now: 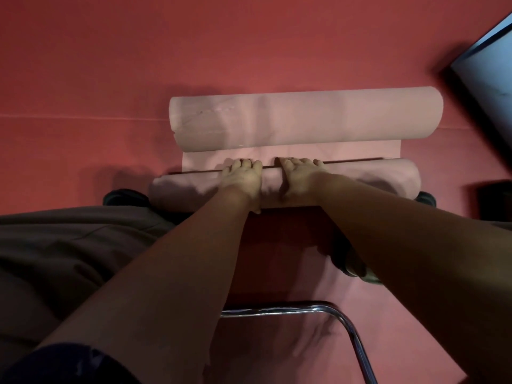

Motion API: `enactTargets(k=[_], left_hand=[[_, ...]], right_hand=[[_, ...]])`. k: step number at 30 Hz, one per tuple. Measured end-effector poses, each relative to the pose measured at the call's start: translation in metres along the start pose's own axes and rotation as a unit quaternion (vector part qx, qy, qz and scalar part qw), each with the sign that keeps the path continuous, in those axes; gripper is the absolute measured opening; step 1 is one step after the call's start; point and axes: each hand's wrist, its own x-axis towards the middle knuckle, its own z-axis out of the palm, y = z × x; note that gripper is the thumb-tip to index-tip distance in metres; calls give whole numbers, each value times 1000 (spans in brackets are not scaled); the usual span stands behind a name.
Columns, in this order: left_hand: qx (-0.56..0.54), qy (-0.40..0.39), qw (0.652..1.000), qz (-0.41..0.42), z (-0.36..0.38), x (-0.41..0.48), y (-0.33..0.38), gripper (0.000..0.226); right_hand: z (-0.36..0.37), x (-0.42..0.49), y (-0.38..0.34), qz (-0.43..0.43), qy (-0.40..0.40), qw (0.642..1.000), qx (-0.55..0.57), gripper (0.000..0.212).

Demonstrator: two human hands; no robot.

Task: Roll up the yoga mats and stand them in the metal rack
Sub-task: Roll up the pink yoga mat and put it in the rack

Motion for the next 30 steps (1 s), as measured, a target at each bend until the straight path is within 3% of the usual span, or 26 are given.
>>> enactTargets(k=[3, 6, 10, 13, 16, 21, 27, 30], left_hand=[[5, 9, 1000, -2, -11, 2, -2, 115], [-13, 1, 1000, -3, -19, 4, -8, 114], [-1, 7, 1000, -4, -19, 4, -8, 109], [37, 33, 999, 15, -24, -3, -2, 123], [71, 85, 993, 36, -32, -16, 9, 130], [83, 195, 976, 51, -67, -38, 20, 112], [32, 150, 985, 76, -141, -73, 20, 94], [15, 116, 991, 70, -184, -97, 23, 89]], right_hand=[[0, 4, 6, -12, 8, 999, -43, 132], [1, 2, 6, 30, 20, 992, -119, 144], [0, -2, 3, 46, 52, 992, -109, 112], [-17, -10, 0, 33, 50, 994, -91, 99], [-41, -21, 2, 31, 51, 996, -68, 96], [-88, -47, 10, 22, 39, 999, -6, 104], [-144, -101, 3, 3, 61, 997, -52, 80], [-169, -140, -5, -12, 101, 989, -104, 82]])
